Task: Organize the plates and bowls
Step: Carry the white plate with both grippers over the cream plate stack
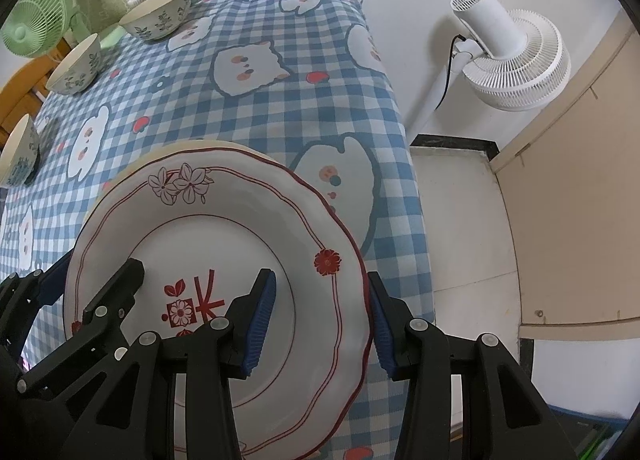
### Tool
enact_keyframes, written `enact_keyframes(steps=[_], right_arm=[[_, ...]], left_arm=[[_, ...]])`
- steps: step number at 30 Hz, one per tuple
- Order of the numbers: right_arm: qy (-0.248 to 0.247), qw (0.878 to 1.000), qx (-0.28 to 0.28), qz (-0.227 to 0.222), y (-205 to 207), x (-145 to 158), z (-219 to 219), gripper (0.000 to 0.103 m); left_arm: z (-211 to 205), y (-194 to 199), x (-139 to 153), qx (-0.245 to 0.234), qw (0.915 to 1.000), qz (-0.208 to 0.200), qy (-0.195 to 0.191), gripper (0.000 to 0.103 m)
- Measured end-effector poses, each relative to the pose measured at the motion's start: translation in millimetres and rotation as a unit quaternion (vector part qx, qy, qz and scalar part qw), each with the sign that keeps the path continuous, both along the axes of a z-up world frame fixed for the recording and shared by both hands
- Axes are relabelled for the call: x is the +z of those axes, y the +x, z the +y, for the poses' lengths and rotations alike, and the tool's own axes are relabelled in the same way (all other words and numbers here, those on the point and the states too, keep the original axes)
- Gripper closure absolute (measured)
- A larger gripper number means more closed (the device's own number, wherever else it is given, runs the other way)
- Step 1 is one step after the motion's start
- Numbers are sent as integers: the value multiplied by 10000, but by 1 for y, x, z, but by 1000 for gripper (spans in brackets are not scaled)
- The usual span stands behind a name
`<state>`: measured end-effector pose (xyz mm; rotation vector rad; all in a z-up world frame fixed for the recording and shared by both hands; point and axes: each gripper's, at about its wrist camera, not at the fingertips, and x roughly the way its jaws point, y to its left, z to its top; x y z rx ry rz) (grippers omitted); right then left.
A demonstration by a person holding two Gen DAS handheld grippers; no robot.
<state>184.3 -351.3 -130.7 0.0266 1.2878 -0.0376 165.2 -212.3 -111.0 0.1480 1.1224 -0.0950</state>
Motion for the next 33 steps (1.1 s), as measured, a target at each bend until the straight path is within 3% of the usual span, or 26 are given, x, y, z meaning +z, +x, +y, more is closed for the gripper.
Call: enact_keyframes(steps=[15,22,26,31,33], right_arm=[[62,9999,100,-121,-1,5,3,54],[37,9999,68,-92,-3,7,-5,54],[126,9996,171,-175,-5,11,-3,54],[142,9993,214,-283,-8,18,-2,44],[251,9987,237,-377,-9,23,-2,30]], left_arm=[[-1,2,-1,27,9999,27,145,42],[1,2,-4,155,9997,147,107,23],[4,3,-5,294,9992,247,120,20],[8,0,-2,431,9987,220,147,20],[10,-2,0,426,9988,212,127,20]])
